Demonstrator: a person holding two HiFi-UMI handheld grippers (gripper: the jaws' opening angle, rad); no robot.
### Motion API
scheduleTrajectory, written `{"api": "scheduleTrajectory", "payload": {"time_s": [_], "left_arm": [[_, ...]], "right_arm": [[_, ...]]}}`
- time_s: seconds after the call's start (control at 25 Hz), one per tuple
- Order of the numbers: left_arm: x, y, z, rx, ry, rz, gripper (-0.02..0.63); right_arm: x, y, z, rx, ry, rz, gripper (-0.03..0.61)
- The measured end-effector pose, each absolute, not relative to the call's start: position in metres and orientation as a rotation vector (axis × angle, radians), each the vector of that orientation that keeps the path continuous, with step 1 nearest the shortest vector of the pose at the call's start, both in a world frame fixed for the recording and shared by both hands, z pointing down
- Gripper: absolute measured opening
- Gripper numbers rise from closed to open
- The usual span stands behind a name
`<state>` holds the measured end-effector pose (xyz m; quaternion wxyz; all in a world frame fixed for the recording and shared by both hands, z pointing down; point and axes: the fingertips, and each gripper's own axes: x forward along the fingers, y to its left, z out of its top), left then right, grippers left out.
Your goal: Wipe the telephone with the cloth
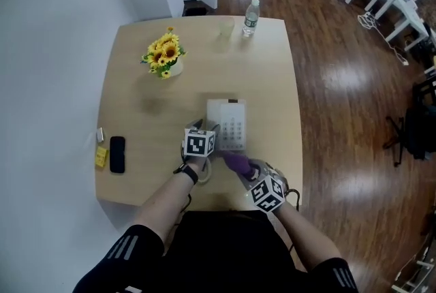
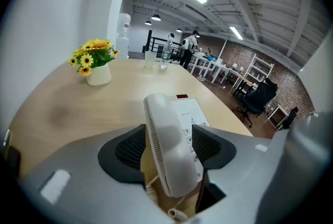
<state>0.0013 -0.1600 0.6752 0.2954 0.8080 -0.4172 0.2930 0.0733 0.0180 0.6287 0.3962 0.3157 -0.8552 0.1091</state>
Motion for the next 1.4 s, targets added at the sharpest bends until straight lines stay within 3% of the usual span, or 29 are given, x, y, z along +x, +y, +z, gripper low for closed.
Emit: {"api": "scheduleTrajectory", "payload": {"time_s": [0.88,1.2,1.4], "left_arm": [[0.017,-0.184,0.716,1.948,-1.293,0.826,0.232],[0.015,-0.175,0.691,2.017,-1.139,0.649,0.216],[0.020,-0.158,0.625,2.138,-0.899,0.316,0.216]], "right_arm": [[0.141,0.041,0.626,0.942,-2.193,0.449,0.133],[0.145,0.033,0.611,1.000,-2.252,0.504,0.133],[0.138,0.015,0.581,1.040,-2.315,0.471,0.133]]}}
